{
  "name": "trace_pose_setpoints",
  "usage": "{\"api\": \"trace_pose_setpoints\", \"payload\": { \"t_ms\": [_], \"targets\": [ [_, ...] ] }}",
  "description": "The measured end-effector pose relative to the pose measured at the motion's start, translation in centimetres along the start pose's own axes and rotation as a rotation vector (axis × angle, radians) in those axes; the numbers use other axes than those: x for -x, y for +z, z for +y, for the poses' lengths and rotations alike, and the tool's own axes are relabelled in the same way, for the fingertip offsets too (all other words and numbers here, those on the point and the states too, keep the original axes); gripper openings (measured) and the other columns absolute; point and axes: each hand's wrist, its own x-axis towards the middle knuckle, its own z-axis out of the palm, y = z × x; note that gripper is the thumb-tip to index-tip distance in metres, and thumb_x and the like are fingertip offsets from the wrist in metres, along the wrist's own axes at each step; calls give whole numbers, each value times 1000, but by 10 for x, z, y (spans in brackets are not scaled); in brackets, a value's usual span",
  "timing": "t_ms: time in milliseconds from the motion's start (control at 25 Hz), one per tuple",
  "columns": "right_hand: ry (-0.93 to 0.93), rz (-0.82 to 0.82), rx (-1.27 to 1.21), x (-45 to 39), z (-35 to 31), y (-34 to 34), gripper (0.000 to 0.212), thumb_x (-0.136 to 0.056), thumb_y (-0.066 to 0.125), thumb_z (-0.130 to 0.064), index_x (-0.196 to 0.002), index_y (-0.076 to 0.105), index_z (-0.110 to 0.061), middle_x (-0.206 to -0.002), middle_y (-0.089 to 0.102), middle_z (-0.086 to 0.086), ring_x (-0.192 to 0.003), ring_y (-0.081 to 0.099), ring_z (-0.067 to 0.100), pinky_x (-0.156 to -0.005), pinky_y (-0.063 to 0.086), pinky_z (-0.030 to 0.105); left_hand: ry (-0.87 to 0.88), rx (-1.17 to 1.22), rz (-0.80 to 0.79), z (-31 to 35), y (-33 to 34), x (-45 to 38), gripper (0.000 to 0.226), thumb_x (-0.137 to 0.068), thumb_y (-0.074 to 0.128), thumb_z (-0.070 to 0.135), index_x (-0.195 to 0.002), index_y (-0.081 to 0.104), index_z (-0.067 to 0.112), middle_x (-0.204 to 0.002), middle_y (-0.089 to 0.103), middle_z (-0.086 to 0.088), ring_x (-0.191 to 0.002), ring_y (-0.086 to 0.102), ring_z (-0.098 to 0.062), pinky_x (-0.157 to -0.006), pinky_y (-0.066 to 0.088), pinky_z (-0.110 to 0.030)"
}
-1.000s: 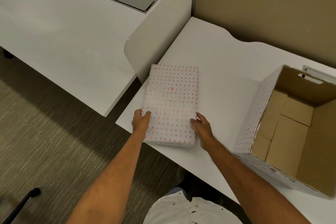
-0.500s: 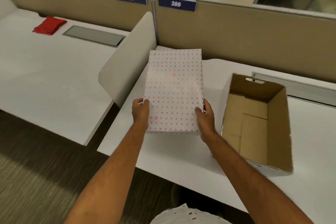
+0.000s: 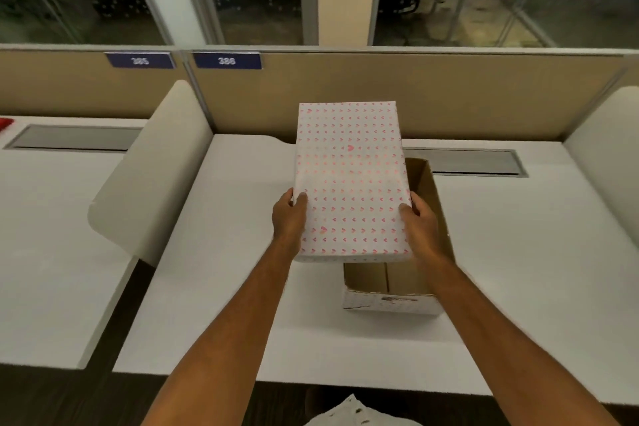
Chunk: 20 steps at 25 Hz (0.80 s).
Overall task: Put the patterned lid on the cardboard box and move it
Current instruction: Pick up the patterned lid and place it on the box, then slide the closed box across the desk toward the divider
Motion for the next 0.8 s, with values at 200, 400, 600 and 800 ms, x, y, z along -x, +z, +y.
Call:
{"api": "trace_pose_setpoints", "payload": {
  "t_ms": [200,400,600,800],
  "targets": [
    [34,117,32,-1,31,-61,33,-104,47,-33,-136,54,-27,-122,62,-7,-96,60,10,-74,47,29,-34,-31,-91,-17,62,23,33,-104,51,43,-128,59,22,-124,66,1,-95,64,-15,-88,49,-35],
    [63,161,87,-3,63,-89,37,-104,44,-29,-138,56,-22,-128,61,-5,-105,58,16,-84,46,33,-70,-78,-88,-38,86,34,40,-103,55,41,-135,58,16,-128,65,-2,-103,64,-20,-87,51,-34],
    [47,203,231,-9,86,-87,44,-102,44,-41,-140,54,-22,-131,63,1,-113,61,25,-96,55,48,-76,-107,-40,-56,91,34,41,-101,58,42,-133,60,16,-126,67,-2,-100,66,-20,-90,55,-38],
    [70,220,349,-22,101,-91,50,-98,41,-48,-142,51,-27,-135,60,2,-122,57,30,-80,56,35,-107,-123,-42,-67,96,36,39,-101,58,43,-131,60,18,-128,67,-4,-101,68,-22,-92,57,-40]
  ]
}}
